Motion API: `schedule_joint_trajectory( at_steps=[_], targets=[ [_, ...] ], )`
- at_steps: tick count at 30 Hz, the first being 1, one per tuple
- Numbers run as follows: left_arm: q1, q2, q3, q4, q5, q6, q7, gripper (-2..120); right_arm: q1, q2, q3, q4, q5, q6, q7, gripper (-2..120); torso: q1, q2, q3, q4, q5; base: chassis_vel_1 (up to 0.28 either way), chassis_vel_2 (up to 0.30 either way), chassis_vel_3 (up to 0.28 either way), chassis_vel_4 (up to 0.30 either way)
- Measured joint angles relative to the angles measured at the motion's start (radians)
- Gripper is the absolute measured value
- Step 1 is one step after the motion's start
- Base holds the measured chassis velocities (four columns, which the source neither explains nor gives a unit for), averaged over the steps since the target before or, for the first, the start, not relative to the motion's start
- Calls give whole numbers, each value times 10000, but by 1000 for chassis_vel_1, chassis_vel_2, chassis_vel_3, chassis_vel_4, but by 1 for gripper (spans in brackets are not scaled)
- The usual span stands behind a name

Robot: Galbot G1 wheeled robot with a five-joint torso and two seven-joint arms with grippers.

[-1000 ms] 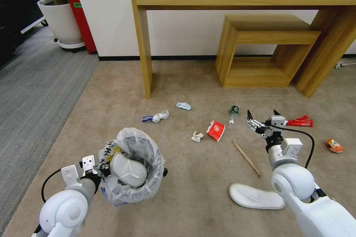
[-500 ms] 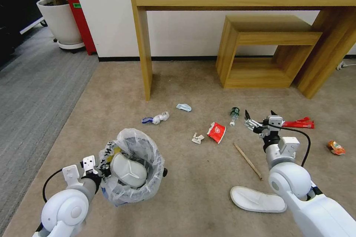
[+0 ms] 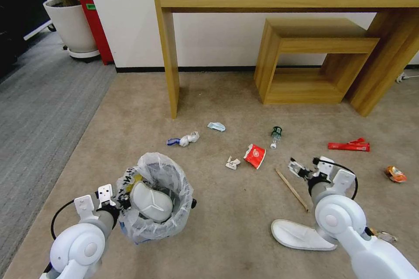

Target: Pick up the trash bin and place the garbage on the floor into it.

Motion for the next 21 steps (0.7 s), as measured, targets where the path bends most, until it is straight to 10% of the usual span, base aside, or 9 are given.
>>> schedule_joint_trajectory(
  at_steps=[21],
  targets=[
    [-99, -173, 58, 225, 6, -14, -26, 0, -2036, 2184, 1293, -1177, 1163, 412, 543, 100, 0, 0, 0, -2, 2, 0, 0, 0, 0]
  ],
)
